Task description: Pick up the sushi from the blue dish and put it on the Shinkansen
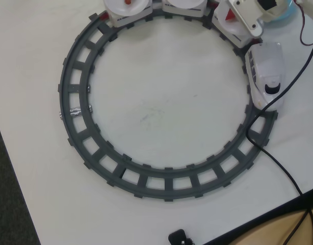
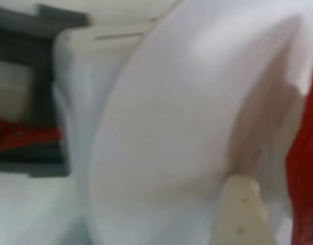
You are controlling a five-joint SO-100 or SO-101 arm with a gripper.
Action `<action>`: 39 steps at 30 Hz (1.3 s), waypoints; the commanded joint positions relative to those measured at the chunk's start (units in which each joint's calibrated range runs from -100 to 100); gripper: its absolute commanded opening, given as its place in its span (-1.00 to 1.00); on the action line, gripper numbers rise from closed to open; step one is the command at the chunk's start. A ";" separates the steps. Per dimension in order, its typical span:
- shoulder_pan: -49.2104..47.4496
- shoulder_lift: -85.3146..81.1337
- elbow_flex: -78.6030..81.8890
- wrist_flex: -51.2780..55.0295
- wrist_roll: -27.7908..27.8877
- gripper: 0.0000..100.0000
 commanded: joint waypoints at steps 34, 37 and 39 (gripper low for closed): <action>28.72 -126.43 122.48 -12.63 4.06 -0.64; 28.54 -130.27 122.93 -8.26 3.85 -0.65; 28.54 -128.19 122.22 -8.01 4.00 -0.65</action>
